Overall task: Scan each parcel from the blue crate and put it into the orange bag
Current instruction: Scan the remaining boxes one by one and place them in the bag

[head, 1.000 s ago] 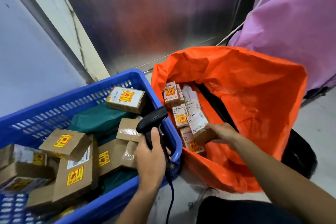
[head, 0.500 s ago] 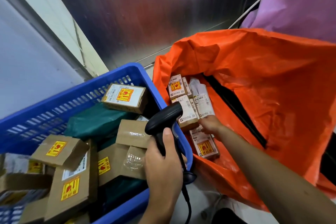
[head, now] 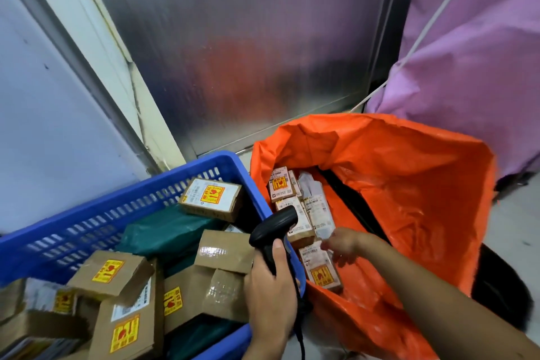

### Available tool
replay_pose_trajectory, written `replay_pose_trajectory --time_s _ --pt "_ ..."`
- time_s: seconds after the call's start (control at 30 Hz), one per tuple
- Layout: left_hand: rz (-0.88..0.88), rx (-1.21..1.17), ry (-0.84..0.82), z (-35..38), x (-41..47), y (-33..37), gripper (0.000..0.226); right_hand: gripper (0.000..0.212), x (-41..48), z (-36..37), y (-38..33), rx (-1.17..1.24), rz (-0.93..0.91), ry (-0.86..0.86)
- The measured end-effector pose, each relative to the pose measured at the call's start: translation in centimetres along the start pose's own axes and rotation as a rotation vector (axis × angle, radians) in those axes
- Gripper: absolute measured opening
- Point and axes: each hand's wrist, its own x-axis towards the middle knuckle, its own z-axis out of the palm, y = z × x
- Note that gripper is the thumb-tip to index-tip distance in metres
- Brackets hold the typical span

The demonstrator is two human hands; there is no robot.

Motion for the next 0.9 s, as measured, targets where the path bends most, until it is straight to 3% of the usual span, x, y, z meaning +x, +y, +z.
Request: replay_pose_trajectory --time_s 0.17,0.27,0.4,0.43,0.53,0.6,0.73,0.9 --pt "-0.014 0.103 -0.061 -1.1 -0.2 1.0 0.055 0.038 -6.1 -1.3 -3.4 -0.184 -0.036 -0.03" --pt "-0.002 0.162 -0.133 -3.1 -0.8 2.4 0.056 0.043 -10.0 -2.8 -6.3 -0.234 -0.073 0.056" --pt "-0.003 0.21 -0.118 -6.2 0.0 2.6 0.089 0.048 -13.8 -3.5 -9.6 -0.253 -0.109 0.117" --pt "0.019 0.207 -0.104 -7.7 0.1 3.1 0.085 0.048 -14.6 -3.3 -10.6 -0.261 -0.116 0.119" --pt "0.086 0.245 -0.169 -13.7 -1.2 6.6 0.038 0.031 -17.1 -2.2 -13.6 -0.284 -0.141 0.083" --pt "0.168 0.329 -0.225 -17.4 -1.1 7.7 0.036 0.023 -18.3 -0.9 -15.9 -0.304 -0.184 0.072" --pt "0.214 0.498 -0.309 -24.3 -0.4 8.2 0.027 0.033 -18.8 2.0 -20.0 -0.488 -0.29 0.104" --pt "0.116 0.346 -0.298 -30.4 -0.6 4.8 0.021 0.031 -17.7 8.0 -21.7 -0.496 -0.566 0.427"
